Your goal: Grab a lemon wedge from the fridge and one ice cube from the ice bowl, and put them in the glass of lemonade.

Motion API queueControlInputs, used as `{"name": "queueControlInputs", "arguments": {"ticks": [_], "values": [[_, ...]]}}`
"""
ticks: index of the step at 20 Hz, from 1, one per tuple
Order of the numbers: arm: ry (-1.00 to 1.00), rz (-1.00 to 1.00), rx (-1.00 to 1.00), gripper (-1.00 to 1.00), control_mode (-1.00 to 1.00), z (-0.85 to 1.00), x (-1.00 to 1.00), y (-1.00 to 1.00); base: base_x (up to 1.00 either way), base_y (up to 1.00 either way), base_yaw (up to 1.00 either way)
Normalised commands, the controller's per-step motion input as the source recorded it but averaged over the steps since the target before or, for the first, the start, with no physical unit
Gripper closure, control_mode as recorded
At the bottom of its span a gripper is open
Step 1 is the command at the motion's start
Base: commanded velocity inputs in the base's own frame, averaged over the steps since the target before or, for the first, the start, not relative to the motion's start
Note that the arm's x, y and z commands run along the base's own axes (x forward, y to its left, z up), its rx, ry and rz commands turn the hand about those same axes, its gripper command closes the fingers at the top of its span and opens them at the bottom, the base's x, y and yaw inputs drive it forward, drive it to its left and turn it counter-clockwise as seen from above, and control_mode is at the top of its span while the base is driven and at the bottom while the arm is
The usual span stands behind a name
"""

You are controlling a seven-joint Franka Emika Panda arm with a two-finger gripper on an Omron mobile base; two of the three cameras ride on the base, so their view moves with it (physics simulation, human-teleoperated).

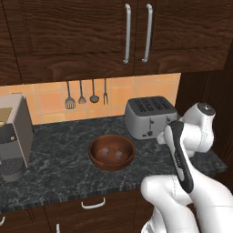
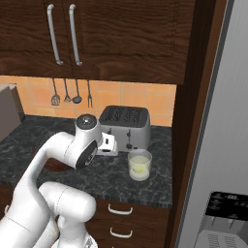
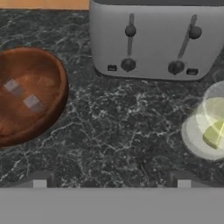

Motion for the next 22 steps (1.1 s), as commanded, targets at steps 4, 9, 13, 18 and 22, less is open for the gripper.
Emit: {"name": "queueControlInputs", "arguments": {"ticks": [4,9,13,18,22], "values": [[0.32,0.35,-0.1,-1.0,-1.0,0.13,0.0,1.0,0.0,0.0,0.0],[0.28,0.3,-0.08,-1.0,-1.0,0.08,0.0,1.0,0.0,0.0,0.0],[0.05,0.19,-0.03,-1.0,-1.0,0.0,-0.08,0.9,0.0,0.0,0.0],[0.0,0.1,-0.02,-1.0,-1.0,-0.34,0.16,0.34,0.0,0.0,0.0],[0.01,0.06,-0.02,-1.0,-1.0,-0.77,0.66,0.29,0.0,0.0,0.0]]}}
